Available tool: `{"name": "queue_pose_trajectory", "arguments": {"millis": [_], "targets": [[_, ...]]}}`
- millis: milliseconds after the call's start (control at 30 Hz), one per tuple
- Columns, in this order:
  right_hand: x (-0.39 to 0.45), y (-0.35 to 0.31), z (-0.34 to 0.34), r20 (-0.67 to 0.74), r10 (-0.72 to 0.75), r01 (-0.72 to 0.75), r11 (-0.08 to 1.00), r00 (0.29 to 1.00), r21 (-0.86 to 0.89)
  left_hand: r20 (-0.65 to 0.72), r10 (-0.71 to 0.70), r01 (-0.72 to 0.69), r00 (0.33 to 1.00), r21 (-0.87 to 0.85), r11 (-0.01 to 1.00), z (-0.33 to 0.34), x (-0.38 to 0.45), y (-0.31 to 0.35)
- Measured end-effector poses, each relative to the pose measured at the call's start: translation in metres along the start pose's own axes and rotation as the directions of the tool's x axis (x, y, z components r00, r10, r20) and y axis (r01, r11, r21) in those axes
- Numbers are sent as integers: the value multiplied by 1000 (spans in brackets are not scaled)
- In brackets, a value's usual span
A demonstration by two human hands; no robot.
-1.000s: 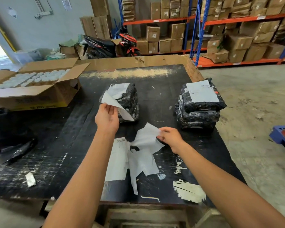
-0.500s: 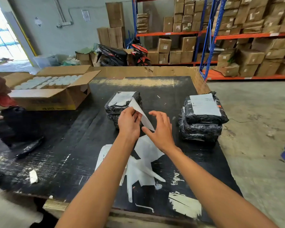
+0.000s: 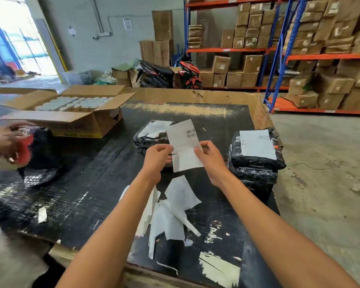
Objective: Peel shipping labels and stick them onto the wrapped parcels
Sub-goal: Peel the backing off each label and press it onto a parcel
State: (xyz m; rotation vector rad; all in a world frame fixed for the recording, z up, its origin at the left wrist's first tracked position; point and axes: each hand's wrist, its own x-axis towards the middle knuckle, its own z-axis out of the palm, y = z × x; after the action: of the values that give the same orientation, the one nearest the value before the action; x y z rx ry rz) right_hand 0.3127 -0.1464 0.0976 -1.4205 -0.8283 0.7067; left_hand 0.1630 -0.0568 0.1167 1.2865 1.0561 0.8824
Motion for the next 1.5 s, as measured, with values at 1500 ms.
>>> {"name": "queue_pose_trajectory", "arguments": {"millis": [1500], "targets": [[159,-7,138,-327,-28,-174,803,945,-569,60,335,-293,940,645,706,-60,220,24]]}}
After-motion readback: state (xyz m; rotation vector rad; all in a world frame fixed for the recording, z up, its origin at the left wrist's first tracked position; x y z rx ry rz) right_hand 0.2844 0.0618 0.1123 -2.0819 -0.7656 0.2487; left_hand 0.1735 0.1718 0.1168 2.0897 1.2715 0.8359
